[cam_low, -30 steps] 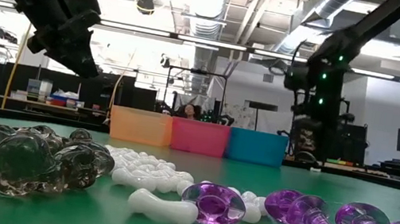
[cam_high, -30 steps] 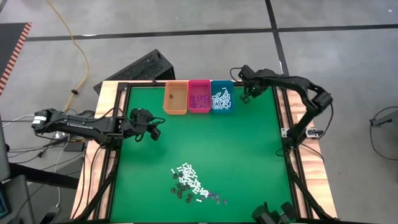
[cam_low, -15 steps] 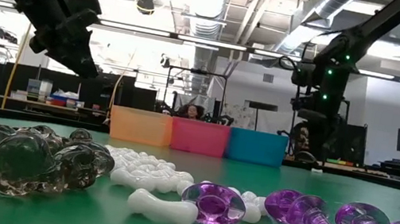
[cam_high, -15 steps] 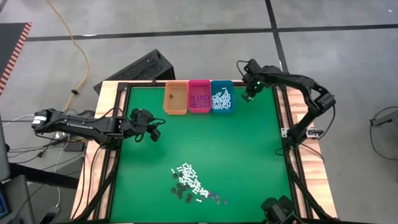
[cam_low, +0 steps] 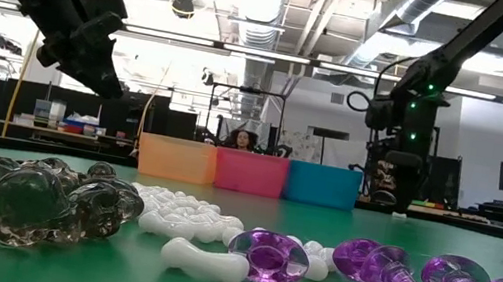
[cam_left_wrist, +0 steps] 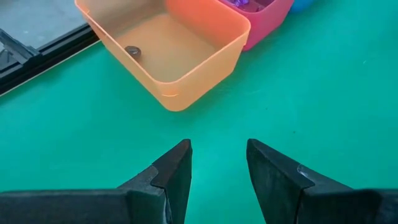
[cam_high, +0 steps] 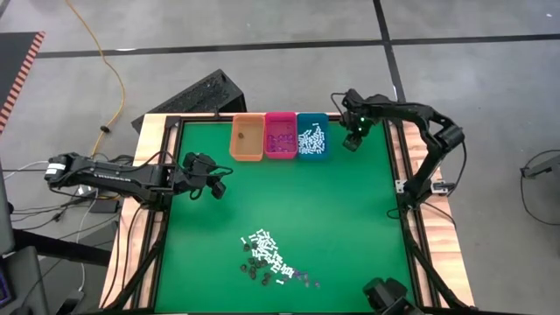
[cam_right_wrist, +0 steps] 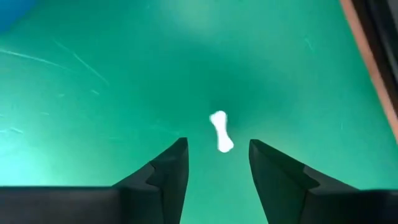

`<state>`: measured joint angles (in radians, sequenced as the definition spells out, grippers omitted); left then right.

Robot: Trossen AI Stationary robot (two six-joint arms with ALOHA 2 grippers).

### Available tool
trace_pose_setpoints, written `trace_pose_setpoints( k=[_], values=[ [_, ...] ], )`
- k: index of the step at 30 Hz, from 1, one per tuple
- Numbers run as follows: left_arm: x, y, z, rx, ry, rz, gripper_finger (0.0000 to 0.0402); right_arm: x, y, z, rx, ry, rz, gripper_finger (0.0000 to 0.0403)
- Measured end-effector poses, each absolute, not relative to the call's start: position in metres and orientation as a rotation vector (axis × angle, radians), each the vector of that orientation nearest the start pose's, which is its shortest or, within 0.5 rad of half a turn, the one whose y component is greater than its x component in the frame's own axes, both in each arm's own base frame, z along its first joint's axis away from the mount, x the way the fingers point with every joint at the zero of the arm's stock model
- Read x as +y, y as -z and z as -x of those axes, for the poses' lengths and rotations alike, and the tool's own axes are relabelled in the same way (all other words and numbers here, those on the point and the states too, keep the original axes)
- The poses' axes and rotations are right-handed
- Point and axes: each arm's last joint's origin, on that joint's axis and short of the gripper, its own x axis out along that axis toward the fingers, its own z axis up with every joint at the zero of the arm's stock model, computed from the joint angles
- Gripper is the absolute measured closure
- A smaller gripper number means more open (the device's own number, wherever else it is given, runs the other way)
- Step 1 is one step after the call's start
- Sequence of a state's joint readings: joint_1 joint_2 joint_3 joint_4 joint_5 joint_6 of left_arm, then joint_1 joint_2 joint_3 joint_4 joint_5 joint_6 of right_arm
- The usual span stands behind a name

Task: Sort Halloween decoration
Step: Put the white bone toy into the blue bin

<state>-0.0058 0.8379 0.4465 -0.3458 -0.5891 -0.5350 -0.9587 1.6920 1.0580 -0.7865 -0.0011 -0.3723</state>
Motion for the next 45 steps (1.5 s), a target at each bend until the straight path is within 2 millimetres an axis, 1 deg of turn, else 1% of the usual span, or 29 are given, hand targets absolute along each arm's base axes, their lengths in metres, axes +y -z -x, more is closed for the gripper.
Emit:
trace_pose_setpoints(
  k=[4, 11, 13, 16, 22, 23, 25, 29, 32, 37, 41, 45],
  values=[
    [0.015, -0.200, -0.161, 0.543, -0.727, 0.279, 0.0258, -0.248, -0.168, -0.174, 1.400, 0.524, -0.371, 0.0214],
    [0.015, -0.200, -0.161, 0.543, -0.728, 0.279, 0.0258, -0.253, -0.139, -0.177, 1.507, 0.485, -0.401, 0.0221],
    [0.015, -0.200, -0.161, 0.542, -0.727, 0.279, 0.0258, -0.254, -0.134, -0.178, 1.516, 0.482, -0.414, 0.0227],
    [0.015, -0.200, -0.161, 0.543, -0.728, 0.278, 0.0258, -0.253, -0.133, -0.181, 1.537, 0.485, -0.394, 0.0256],
    [0.015, -0.200, -0.161, 0.541, -0.730, 0.278, 0.0258, -0.252, -0.134, -0.187, 1.560, 0.502, -0.344, 0.0368],
    [0.015, -0.200, -0.161, 0.540, -0.732, 0.277, 0.0258, -0.252, -0.134, -0.188, 1.561, 0.501, -0.339, 0.0381],
    [0.015, -0.200, -0.161, 0.539, -0.736, 0.276, 0.0258, -0.251, -0.134, -0.189, 1.558, 0.500, -0.338, 0.0387],
    [0.015, -0.200, -0.161, 0.538, -0.737, 0.277, 0.0258, -0.247, -0.135, -0.194, 1.561, 0.504, -0.346, 0.0374],
    [0.015, -0.200, -0.161, 0.539, -0.736, 0.275, 0.0258, -0.246, -0.140, -0.198, 1.573, 0.502, -0.358, 0.0385],
    [0.015, -0.200, -0.161, 0.539, -0.737, 0.276, 0.0258, -0.241, -0.159, -0.205, 1.534, 0.500, -0.361, 0.0387],
    [0.015, -0.200, -0.161, 0.539, -0.737, 0.277, 0.0258, -0.237, -0.190, -0.209, 1.432, 0.536, -0.329, 0.0387],
    [0.015, -0.200, -0.161, 0.538, -0.737, 0.278, 0.0258, -0.225, -0.213, -0.207, 1.372, 0.564, -0.306, 0.0387]
  ],
)
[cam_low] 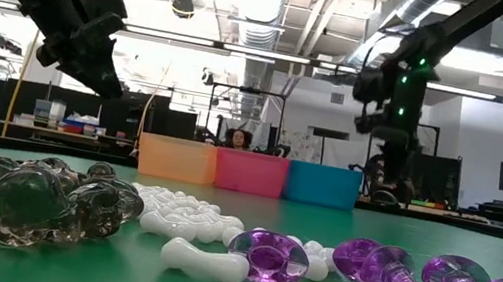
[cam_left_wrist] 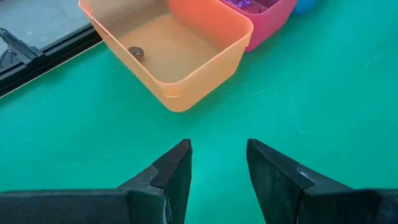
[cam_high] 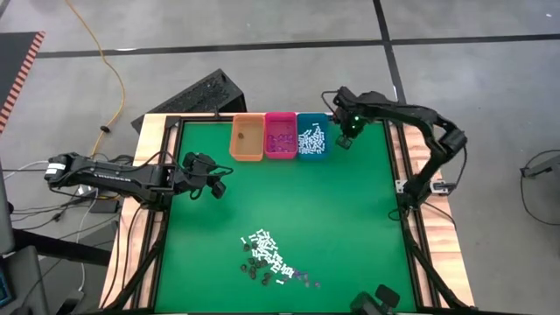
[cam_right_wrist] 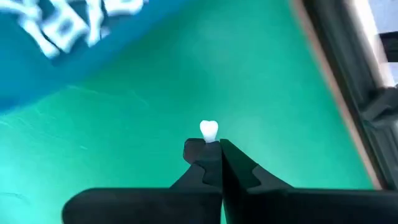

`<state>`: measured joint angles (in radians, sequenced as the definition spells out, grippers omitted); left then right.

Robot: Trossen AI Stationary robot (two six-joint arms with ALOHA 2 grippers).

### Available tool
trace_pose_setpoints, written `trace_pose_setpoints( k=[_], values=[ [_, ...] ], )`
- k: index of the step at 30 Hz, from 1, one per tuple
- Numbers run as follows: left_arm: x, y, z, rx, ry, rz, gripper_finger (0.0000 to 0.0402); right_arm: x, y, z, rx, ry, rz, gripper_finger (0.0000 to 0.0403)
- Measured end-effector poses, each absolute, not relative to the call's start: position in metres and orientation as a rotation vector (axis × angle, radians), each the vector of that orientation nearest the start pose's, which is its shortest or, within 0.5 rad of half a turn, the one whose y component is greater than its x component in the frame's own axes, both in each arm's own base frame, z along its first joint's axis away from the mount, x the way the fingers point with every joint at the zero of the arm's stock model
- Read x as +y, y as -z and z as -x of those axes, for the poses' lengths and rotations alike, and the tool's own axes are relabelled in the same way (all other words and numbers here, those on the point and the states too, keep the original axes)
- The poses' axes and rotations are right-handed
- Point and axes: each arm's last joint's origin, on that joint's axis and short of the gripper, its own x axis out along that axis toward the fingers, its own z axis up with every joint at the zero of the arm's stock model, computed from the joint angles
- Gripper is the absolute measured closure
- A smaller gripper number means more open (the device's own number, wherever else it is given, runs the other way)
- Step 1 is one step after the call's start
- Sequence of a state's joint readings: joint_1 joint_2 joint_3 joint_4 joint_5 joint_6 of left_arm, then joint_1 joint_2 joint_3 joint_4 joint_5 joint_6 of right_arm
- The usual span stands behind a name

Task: Sort Halloween decoration
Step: Put the white bone toy into the blue bin

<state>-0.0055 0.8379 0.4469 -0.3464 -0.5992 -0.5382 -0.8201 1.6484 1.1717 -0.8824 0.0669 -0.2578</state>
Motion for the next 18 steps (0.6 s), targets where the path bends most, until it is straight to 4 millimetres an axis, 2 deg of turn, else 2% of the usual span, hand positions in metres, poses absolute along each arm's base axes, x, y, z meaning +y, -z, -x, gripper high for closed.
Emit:
trace_pose_setpoints(
  k=[4, 10, 14, 18],
  values=[
    [0.015, -0.200, -0.161, 0.535, -0.739, 0.285, 0.0258, -0.205, -0.235, -0.217, 1.293, 0.556, -0.248, 0.0387],
    [0.015, -0.200, -0.161, 0.534, -0.739, 0.286, 0.0258, -0.172, -0.256, -0.247, 1.114, 0.503, -0.145, 0.0386],
    [0.015, -0.201, -0.161, 0.530, -0.737, 0.287, 0.0258, -0.155, -0.260, -0.271, 1.001, 0.467, -0.083, 0.0368],
    [0.015, -0.201, -0.161, 0.530, -0.733, 0.290, 0.0258, -0.153, -0.257, -0.284, 0.956, 0.497, -0.047, 0.0344]
  ],
)
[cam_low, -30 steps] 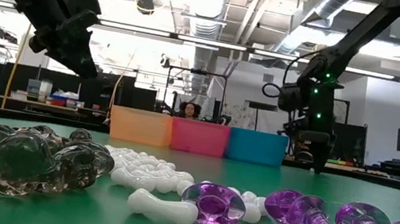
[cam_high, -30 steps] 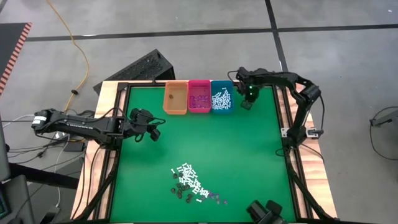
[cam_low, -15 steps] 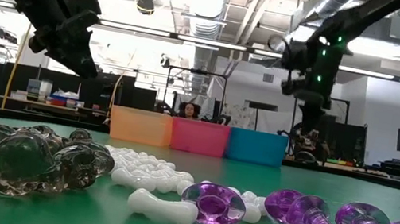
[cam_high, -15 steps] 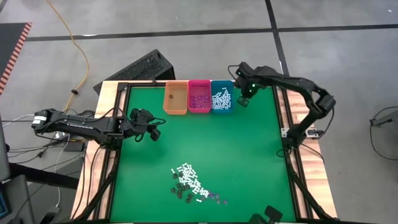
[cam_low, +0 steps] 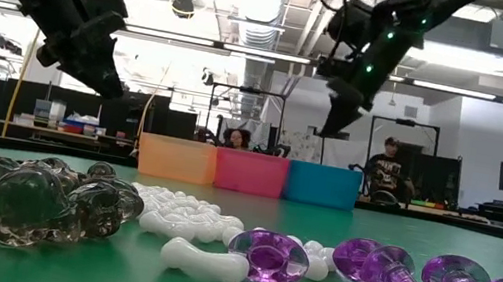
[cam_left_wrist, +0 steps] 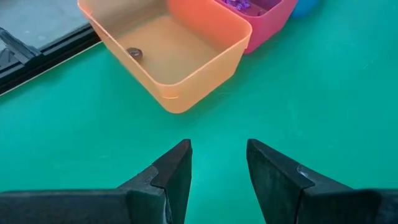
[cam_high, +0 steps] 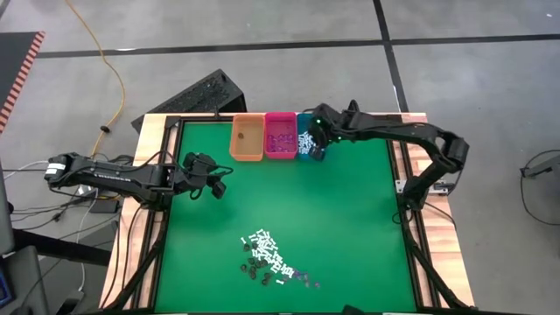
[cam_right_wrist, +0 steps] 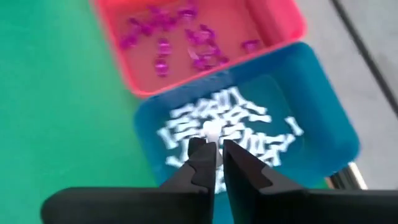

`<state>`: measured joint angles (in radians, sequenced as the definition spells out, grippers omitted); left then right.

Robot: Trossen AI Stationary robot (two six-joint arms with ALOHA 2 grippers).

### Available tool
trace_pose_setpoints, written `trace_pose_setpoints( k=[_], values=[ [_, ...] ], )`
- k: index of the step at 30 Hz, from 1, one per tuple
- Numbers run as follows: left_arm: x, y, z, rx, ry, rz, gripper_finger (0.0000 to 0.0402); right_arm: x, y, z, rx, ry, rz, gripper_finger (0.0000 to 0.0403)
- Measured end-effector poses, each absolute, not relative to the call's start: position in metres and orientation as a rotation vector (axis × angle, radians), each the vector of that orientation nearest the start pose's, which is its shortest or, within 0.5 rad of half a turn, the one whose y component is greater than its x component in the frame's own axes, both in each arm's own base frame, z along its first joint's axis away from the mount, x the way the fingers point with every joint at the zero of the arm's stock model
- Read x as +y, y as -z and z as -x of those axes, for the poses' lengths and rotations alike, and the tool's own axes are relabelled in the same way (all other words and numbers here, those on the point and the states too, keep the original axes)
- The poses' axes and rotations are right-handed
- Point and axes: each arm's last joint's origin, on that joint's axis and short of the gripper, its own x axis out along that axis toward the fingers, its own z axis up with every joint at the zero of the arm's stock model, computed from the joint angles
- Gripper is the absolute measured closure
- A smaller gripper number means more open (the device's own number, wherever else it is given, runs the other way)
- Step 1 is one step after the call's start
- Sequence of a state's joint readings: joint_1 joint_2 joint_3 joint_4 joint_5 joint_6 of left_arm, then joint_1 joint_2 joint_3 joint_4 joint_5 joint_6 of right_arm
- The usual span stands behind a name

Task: Sort Halloween decoration
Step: Put the white bone toy into the blue bin, then put the violet witch hat toy into the red bin

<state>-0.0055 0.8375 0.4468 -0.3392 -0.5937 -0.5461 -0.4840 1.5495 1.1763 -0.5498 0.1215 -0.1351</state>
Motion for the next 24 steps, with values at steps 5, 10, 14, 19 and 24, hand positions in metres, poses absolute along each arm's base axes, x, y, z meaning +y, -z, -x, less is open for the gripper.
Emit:
trace_pose_setpoints(
  k=[5, 10, 14, 19, 24],
  values=[
    [0.015, -0.200, -0.161, 0.541, -0.708, 0.297, 0.0258, -0.161, -0.247, -0.286, 0.986, 0.523, -0.058, 0.0315],
    [0.014, -0.200, -0.162, 0.547, -0.695, 0.296, 0.0258, -0.162, -0.246, -0.286, 0.985, 0.525, -0.066, 0.0266],
    [0.014, -0.200, -0.162, 0.547, -0.695, 0.296, 0.0258, -0.153, -0.249, -0.287, 0.959, 0.450, -0.152, 0.0226],
    [0.014, -0.200, -0.162, 0.549, -0.690, 0.299, 0.0258, -0.101, -0.254, -0.305, 0.912, 0.183, -0.373, 0.0216],
    [0.014, -0.200, -0.162, 0.549, -0.688, 0.301, 0.0258, -0.006, -0.246, -0.319, 0.985, 0.008, -0.376, 0.0226]
  ],
)
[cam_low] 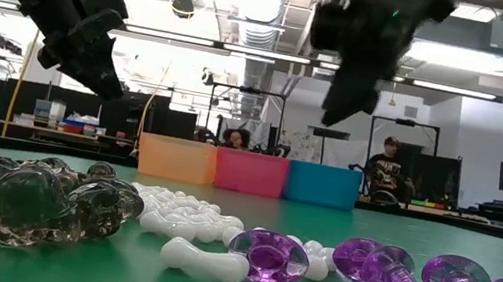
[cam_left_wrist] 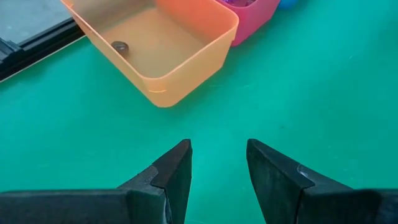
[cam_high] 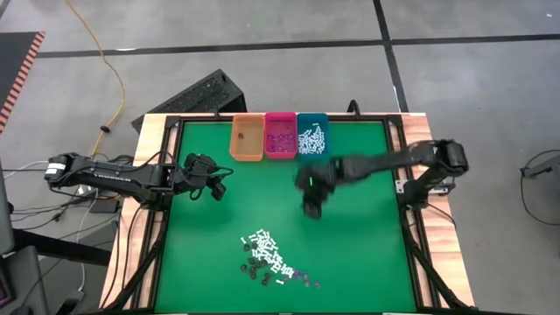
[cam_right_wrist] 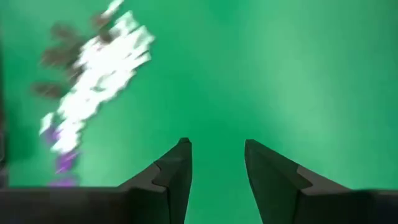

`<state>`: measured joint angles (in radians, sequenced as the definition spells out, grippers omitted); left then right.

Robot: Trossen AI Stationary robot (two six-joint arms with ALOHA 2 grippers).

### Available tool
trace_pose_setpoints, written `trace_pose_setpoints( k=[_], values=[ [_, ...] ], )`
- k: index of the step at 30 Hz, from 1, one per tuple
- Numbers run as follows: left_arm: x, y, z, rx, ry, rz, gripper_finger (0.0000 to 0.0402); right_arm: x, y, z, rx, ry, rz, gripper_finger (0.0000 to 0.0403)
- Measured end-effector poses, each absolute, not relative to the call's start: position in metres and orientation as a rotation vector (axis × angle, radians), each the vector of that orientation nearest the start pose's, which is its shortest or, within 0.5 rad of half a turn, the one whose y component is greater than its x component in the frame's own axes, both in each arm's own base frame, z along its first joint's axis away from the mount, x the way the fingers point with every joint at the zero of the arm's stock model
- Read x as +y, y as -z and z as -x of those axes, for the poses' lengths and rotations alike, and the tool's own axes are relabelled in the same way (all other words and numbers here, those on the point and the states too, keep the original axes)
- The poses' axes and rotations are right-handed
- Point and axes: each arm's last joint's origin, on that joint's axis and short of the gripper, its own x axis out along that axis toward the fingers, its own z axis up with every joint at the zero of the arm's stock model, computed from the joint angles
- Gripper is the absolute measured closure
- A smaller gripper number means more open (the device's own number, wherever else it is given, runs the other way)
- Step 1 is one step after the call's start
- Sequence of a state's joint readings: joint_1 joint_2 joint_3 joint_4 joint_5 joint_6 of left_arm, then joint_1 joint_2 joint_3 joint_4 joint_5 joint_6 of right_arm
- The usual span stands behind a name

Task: Sort Halloween decoration
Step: Put the violet witch hat toy into the red bin

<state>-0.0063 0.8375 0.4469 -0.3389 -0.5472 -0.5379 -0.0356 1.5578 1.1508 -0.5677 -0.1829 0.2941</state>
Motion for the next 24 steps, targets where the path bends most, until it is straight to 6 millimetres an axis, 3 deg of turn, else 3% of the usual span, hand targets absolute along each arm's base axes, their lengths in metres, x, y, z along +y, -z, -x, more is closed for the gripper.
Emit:
trace_pose_setpoints(
  k=[5, 10, 16, 24],
  values=[
    [0.014, -0.200, -0.162, 0.546, -0.690, 0.309, 0.0258, 0.084, -0.244, -0.311, 0.968, 0.021, -0.380, 0.0231],
    [0.014, -0.200, -0.162, 0.544, -0.690, 0.309, 0.0258, 0.154, -0.238, -0.301, 0.856, 0.025, -0.349, 0.0231],
    [0.013, -0.202, -0.164, 0.523, -0.663, 0.328, 0.0258, 0.198, -0.221, -0.320, 0.895, -0.060, -0.280, 0.0231],
    [0.012, -0.203, -0.165, 0.527, -0.621, 0.349, 0.0258, 0.224, -0.195, -0.348, 1.151, -0.090, -0.156, 0.0231]
  ],
)
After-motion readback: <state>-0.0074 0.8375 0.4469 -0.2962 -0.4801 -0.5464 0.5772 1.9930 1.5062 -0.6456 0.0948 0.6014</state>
